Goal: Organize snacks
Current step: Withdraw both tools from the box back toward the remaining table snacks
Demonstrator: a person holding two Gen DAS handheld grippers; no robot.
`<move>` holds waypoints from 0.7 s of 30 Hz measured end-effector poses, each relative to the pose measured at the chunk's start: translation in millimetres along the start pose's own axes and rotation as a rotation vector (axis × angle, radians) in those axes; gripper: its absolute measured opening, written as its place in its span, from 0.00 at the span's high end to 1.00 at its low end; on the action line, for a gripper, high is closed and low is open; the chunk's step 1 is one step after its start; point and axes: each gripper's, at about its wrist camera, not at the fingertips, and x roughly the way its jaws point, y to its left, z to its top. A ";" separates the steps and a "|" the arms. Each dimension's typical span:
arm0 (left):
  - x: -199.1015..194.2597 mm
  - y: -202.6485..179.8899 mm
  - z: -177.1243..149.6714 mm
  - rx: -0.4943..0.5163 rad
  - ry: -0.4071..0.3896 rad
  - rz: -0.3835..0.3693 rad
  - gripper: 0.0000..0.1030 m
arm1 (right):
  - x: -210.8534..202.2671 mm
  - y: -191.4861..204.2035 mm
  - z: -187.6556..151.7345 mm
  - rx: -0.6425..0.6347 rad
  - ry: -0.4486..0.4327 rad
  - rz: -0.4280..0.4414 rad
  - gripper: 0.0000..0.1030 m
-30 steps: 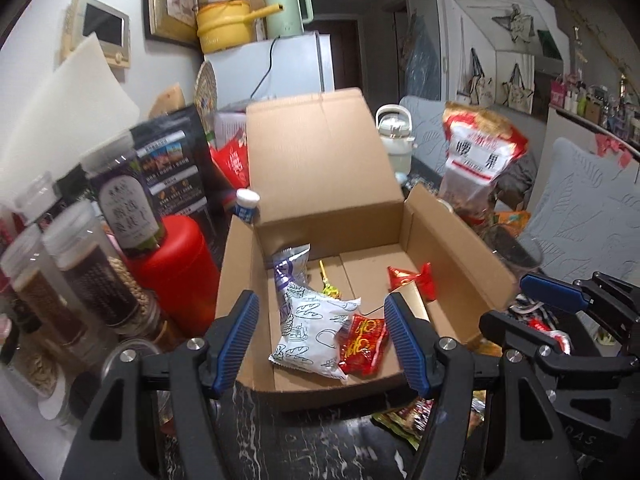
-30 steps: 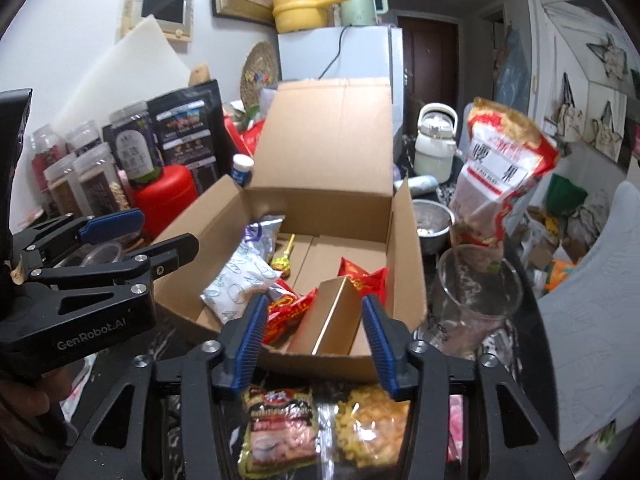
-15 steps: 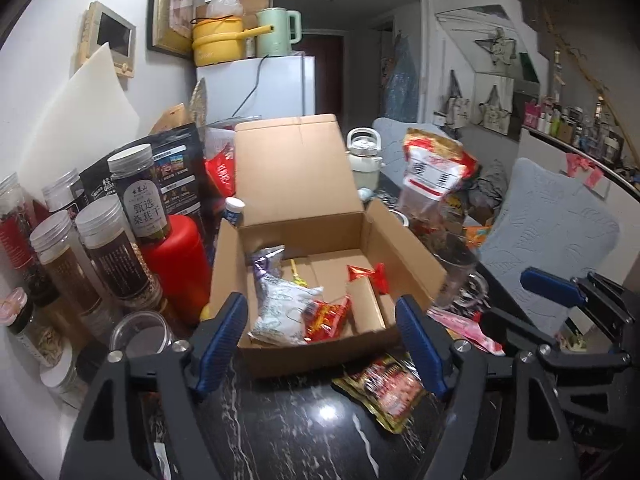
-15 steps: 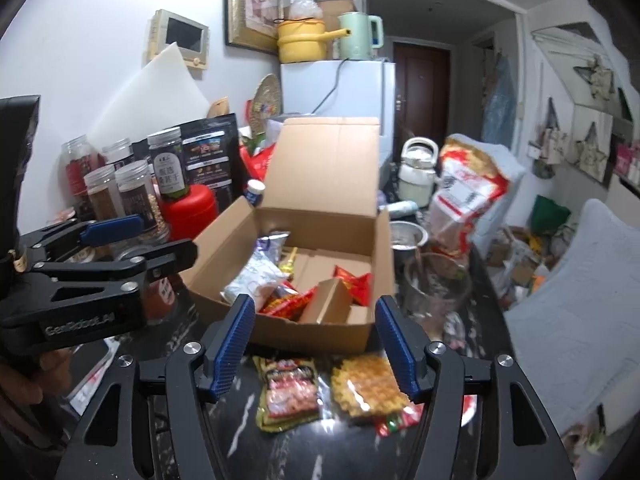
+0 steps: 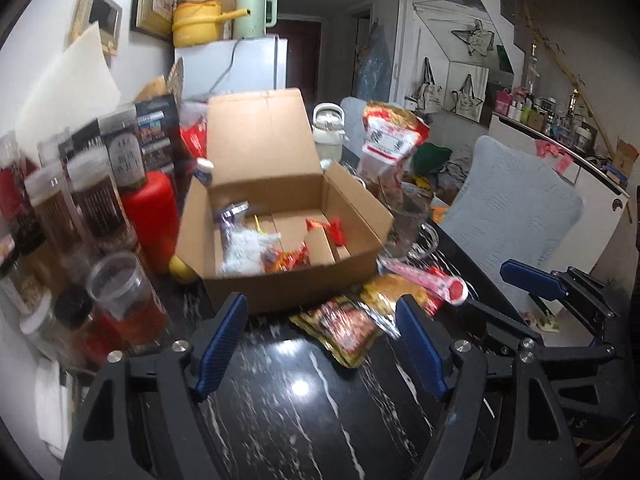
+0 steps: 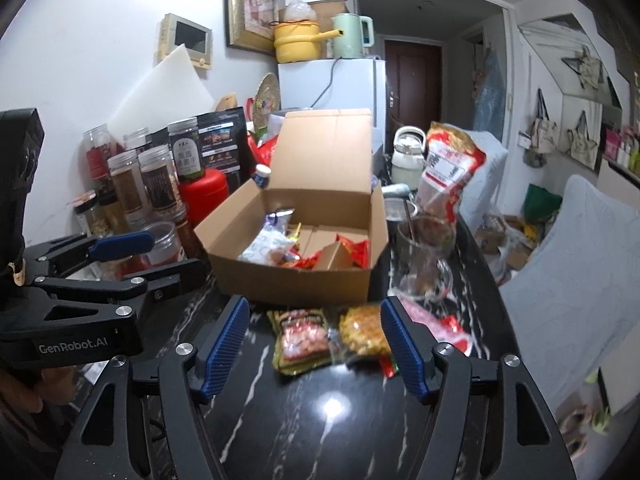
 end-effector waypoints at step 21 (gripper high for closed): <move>70.9 -28.6 -45.0 -0.022 0.129 0.075 0.26 | 19.0 -36.9 -85.8 0.162 0.129 -0.090 0.33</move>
